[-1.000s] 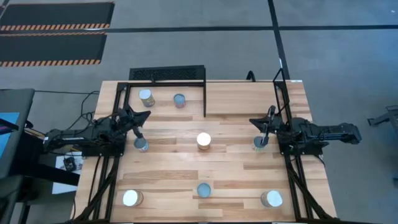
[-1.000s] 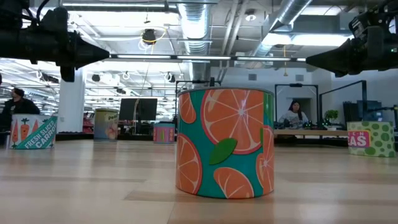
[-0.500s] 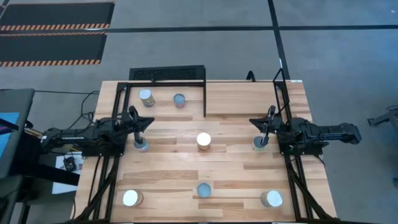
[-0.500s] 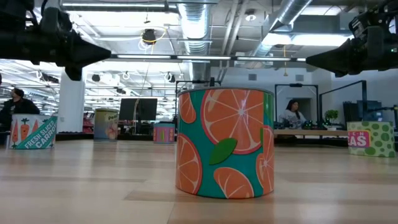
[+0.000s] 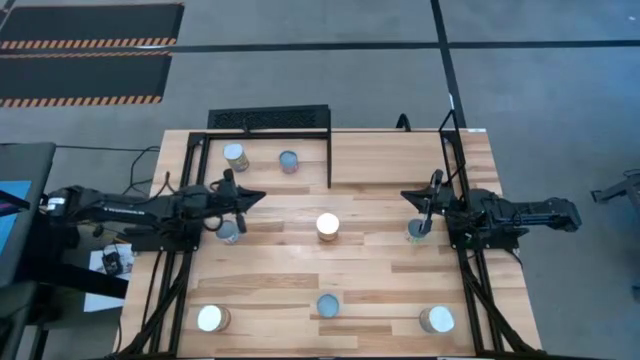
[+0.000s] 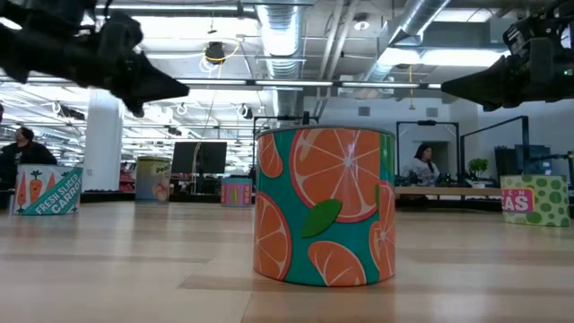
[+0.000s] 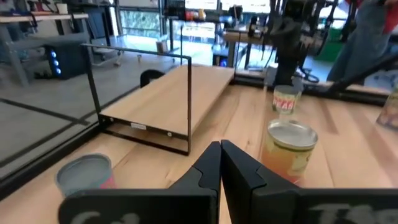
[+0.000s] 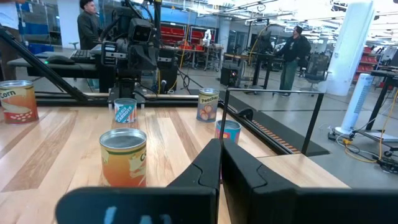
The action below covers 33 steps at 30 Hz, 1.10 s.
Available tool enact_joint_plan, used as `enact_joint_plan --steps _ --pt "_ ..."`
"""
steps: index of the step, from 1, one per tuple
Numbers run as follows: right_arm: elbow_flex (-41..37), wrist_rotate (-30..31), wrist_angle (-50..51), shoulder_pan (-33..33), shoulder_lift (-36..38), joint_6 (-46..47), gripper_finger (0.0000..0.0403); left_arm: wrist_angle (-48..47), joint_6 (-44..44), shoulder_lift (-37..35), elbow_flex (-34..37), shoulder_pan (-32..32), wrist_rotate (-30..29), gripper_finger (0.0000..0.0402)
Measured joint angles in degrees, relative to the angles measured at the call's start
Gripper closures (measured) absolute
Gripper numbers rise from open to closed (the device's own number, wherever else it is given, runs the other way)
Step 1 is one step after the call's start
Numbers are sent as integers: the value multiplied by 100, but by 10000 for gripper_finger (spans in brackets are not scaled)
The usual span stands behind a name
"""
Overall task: Pick and place cans onto a shelf
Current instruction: Put the small canned corn on the shelf
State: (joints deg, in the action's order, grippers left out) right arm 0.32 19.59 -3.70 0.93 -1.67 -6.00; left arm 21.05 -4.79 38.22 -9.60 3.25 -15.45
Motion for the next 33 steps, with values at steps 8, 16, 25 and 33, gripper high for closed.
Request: enact_joint_plan --steps 8,16,25,33 --pt "0 -1 0 1 0 -1 364 50 371 1825 -1099 -4 292 401" --pt "0 -1 0 0 0 0 364 -492 569 3033 -2157 240 632 401" --pt "0 0 1 1 2 0 364 -2048 1148 4199 -3122 1565 721 401" --pt "0 0 0 1 2 0 364 -2424 1599 5082 -3634 2233 210 378"
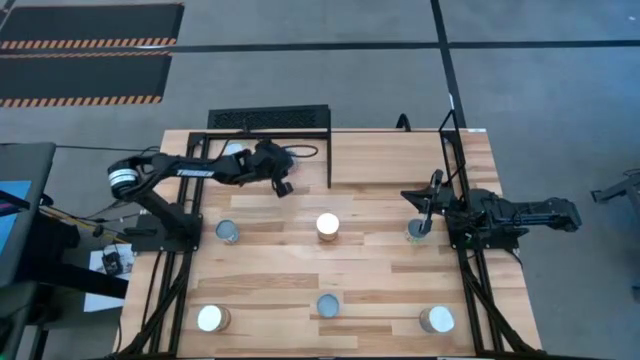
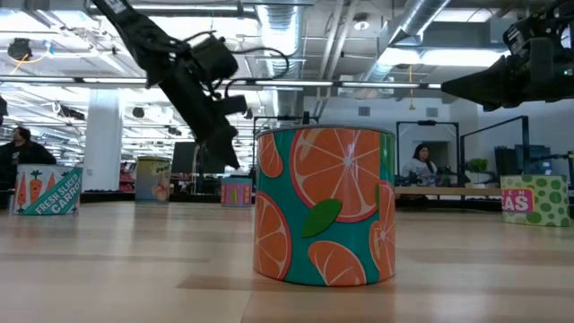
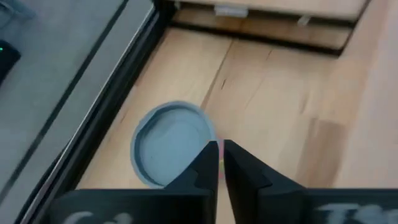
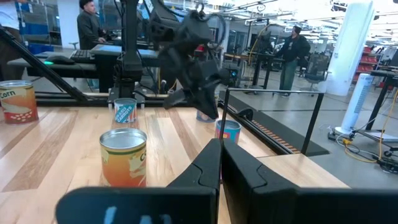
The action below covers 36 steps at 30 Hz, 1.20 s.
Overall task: Pick and place cans onto a shelf
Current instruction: Put the small canned corn on the shelf
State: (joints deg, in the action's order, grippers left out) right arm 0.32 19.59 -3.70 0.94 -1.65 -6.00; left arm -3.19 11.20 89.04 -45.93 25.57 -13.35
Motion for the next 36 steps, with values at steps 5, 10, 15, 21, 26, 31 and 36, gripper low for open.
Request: enact_joint_plan --steps 5,10,15,21,26,31,36 --pt "0 0 2 -1 -2 0 364 10 452 473 -168 95 -199 323" --pt "0 -2 2 -1 -2 0 364 184 836 701 -203 95 -583 274" --pt "0 0 2 8 0 0 364 199 1136 773 -199 145 -514 264" --pt "0 -1 1 8 -1 0 364 204 1296 759 -205 260 -228 336" --pt "0 0 2 8 0 0 364 117 1470 690 -212 275 -39 391" --pt "0 -2 2 8 -1 0 364 -878 1436 261 -493 176 182 397" --pt "0 -2 2 8 -2 0 364 -2447 1311 -427 -1117 2 1560 397"
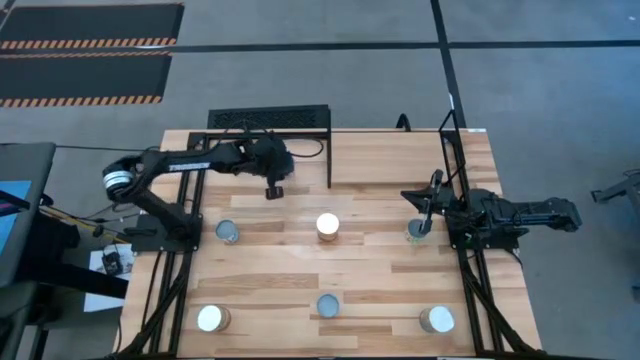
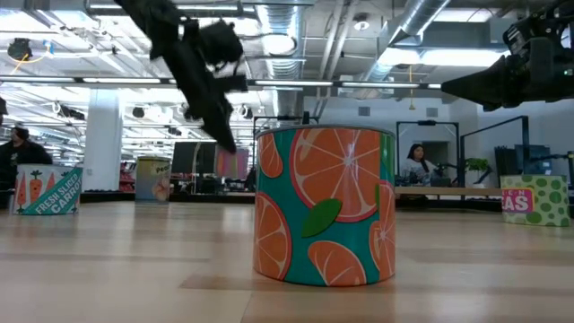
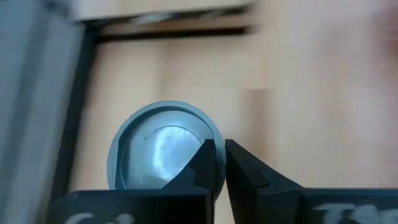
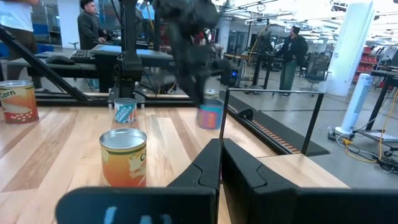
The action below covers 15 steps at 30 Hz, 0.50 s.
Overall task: Pick and place cans onto a shelf
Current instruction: Put the small canned corn on the shelf
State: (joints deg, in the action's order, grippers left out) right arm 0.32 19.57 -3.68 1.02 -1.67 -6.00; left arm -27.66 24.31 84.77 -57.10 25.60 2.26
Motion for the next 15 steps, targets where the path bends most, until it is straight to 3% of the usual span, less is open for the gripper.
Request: enact_joint_plan --steps 4,7,15 --pt "0 0 -2 0 0 0 364 -638 -3 -450 -478 -347 1037 399" --pt "0 1 0 0 0 0 364 -521 -93 -561 -770 -672 1403 399" --pt "0 0 -1 0 0 -1 364 61 -452 -74 -1771 -1294 951 399"
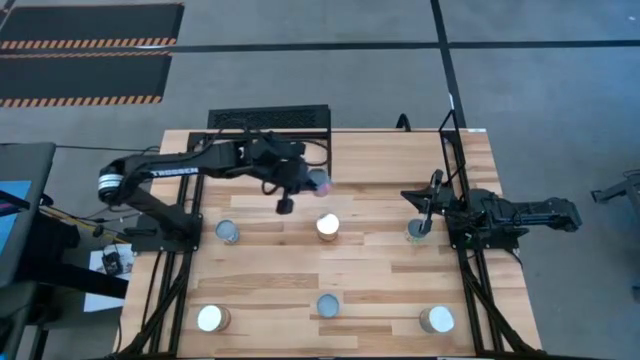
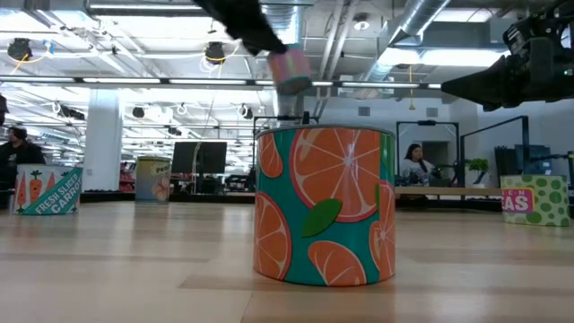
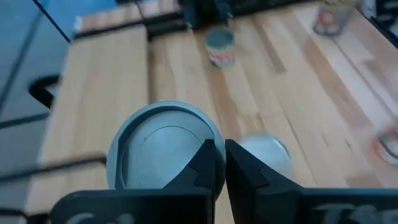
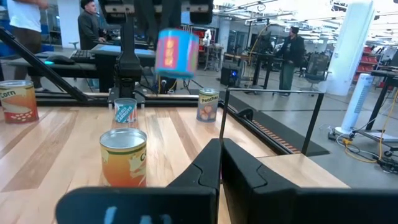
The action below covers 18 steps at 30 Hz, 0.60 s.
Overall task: Pick and place cans onto a shelf
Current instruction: Put the small canned corn on the shelf
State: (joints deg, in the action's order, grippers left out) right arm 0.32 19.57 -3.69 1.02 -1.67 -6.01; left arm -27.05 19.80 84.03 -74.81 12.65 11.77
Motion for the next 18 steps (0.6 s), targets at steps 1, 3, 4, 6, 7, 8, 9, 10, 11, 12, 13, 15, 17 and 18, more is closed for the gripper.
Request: enact_joint_plan --steps 1,3,4,6,7,8,9,10,11,12,13,15,17,18 --pt "0 0 -1 0 1 1 364 12 0 120 -162 -23 -88 399" --pt "0 0 1 0 0 1 364 -19 3 409 -552 -40 -264 399" --pt "0 0 0 0 0 1 364 -72 -2 585 -741 -38 -350 399" --pt "0 2 1 0 0 1 364 -134 -5 946 -1143 -1 -502 399" --pt "0 0 0 0 2 1 364 -214 -1 1141 -1357 17 -600 399" --pt "0 1 -1 0 2 1 364 -234 6 1344 -1607 37 -704 399" --pt "0 0 -1 0 0 0 364 -276 15 1548 -1851 67 -787 399" --pt "0 2 0 0 1 1 364 -416 31 1745 -2106 88 -868 399" --pt "0 0 1 0 2 1 364 -497 40 1960 -2347 108 -941 399" --pt "0 0 1 1 0 1 364 -566 48 2181 -2601 130 -980 399" --pt "0 0 -1 0 2 1 364 -689 50 2398 -2844 150 -1039 399" --pt "0 0 -1 0 0 1 364 -929 52 2801 -3333 187 -1103 398" --pt "0 0 0 0 1 1 364 -1078 64 3179 -3819 214 -1162 397" --pt "0 1 0 0 0 0 364 -1195 71 3354 -4060 233 -1235 397"
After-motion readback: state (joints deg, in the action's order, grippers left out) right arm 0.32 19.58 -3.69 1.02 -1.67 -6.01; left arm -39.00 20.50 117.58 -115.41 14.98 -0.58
